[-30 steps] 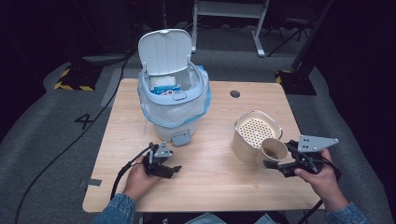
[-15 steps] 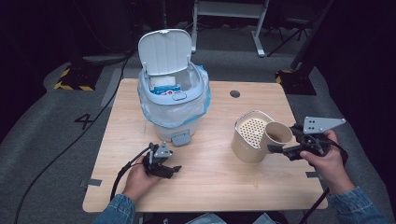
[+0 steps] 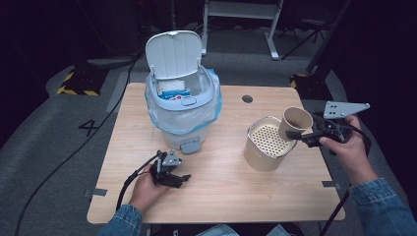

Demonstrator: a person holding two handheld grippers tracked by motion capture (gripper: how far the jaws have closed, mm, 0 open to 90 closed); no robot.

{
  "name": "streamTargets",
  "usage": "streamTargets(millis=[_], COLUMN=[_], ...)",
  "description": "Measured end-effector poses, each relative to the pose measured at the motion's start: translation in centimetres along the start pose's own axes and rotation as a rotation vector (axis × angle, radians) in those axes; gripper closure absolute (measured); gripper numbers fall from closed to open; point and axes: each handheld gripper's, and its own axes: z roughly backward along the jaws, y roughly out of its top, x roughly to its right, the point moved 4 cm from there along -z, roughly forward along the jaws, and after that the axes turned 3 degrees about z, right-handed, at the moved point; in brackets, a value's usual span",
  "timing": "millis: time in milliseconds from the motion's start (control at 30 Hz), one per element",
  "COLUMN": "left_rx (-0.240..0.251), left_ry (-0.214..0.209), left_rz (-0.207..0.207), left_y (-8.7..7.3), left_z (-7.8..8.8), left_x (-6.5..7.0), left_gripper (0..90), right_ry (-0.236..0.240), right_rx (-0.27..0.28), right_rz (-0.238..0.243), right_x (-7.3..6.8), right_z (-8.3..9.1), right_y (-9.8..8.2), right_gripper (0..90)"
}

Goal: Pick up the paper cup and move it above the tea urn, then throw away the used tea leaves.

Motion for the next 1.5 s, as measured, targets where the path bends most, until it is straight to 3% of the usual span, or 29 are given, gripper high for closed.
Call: streamTargets(millis=[167, 367, 467, 700, 800, 867, 1033, 1200, 1500], left_rx=[0.0, 0.0, 0.0, 0.0, 0.0, 0.001, 0.0, 0.0, 0.0], left_ry=[0.0, 0.0, -0.001, -0.001, -0.001, 0.0, 0.0, 0.0, 0.0], left_rz=[0.0, 0.0, 0.0, 0.0, 0.0, 0.001, 0.0, 0.0, 0.0], left_y=[0.0, 0.0, 0.0, 0.0, 0.0, 0.0, 0.0, 0.0, 0.0], left_z=[0.0, 0.0, 0.0, 0.0, 0.0, 0.0, 0.0, 0.0, 0.0], left_x=[0.0, 0.0, 0.0, 0.0, 0.0, 0.0, 0.0, 0.0, 0.0], left_gripper=[29.3, 29.3, 29.2, 29.2, 29.3, 29.3, 29.2, 29.2, 29.2], right_ry=[-0.058, -0.133, -0.171, -0.323, -0.366, -0.403, -0.461, -0.494, -0.59], right_rx=[-0.016, -0.048, -0.063, -0.152, -0.172, -0.2, -0.286, -0.332, -0.458], right_rz=[0.023, 0.087, 0.14, 0.29, 0.352, 0.42, 0.547, 0.629, 0.883], right_x=[1.0, 2.1, 2.5, 2.6, 2.7, 2.8, 2.8, 2.6, 2.1], right_z=[-0.3, -0.8, -1.1, -1.4, -1.4, -1.5, -1.8, -2.1, -2.6], right_y=[0.3, 0.3, 0.1, -0.1, -0.1, -0.1, -0.4, -0.7, -1.2], right_gripper=[32.7, 32.8, 32.9, 34.0, 34.1, 34.2, 35.1, 35.5, 35.7])
